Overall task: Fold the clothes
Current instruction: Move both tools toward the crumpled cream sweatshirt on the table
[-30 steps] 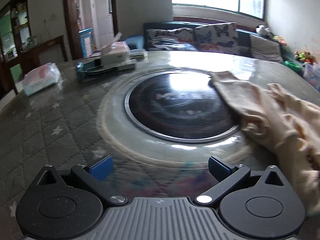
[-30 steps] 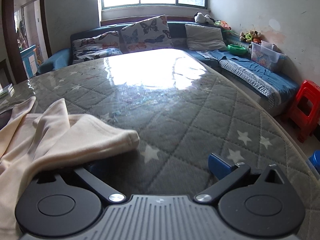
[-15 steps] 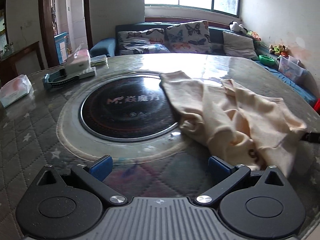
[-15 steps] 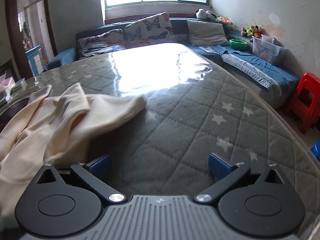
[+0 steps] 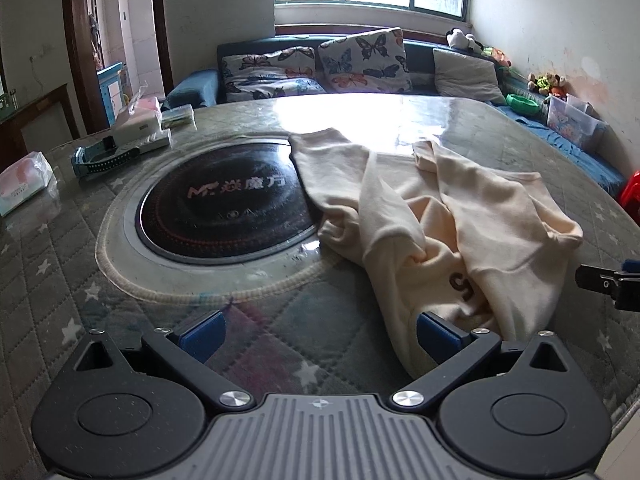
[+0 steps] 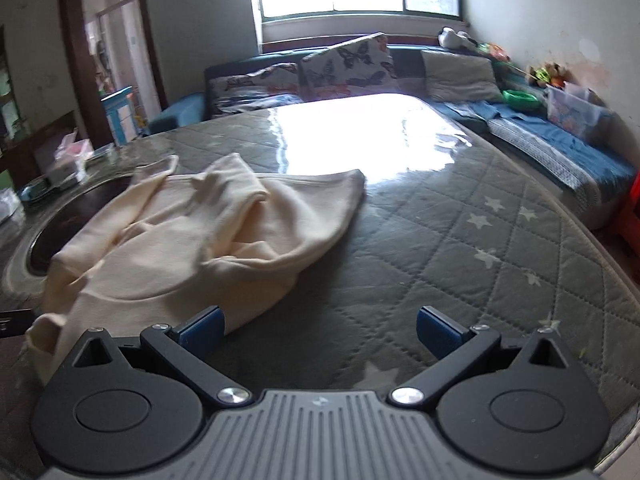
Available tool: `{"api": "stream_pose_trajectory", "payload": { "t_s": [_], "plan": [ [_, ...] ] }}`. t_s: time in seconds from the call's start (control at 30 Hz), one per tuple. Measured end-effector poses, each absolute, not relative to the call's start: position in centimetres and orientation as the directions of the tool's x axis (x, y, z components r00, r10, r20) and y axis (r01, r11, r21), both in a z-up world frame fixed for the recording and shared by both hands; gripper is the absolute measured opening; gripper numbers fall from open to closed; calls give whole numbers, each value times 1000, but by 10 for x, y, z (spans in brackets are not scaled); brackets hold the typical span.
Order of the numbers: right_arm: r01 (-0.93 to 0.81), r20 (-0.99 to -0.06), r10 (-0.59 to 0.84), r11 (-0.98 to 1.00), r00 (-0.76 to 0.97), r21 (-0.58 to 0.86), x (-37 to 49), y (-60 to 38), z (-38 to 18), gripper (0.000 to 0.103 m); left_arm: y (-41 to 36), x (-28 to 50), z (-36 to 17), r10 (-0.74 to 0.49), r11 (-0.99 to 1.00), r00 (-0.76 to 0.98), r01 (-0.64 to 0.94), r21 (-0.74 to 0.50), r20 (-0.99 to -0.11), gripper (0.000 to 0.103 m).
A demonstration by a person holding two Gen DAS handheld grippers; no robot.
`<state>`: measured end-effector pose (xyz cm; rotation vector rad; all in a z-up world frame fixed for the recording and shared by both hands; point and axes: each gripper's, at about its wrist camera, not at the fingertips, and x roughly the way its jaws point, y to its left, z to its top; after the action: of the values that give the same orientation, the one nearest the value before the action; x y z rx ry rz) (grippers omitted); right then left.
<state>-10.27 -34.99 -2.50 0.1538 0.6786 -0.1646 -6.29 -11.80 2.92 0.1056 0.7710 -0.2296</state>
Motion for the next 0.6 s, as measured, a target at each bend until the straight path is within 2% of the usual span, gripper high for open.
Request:
{"api": "stream_pose_trajectory", "payload": {
  "t_s": [0.6],
  "plan": [
    [49,-638,0,997,770,59,-126,-327,3,103,-131,-73,27,-146,963,686,263,56,-713,103]
  ]
}}
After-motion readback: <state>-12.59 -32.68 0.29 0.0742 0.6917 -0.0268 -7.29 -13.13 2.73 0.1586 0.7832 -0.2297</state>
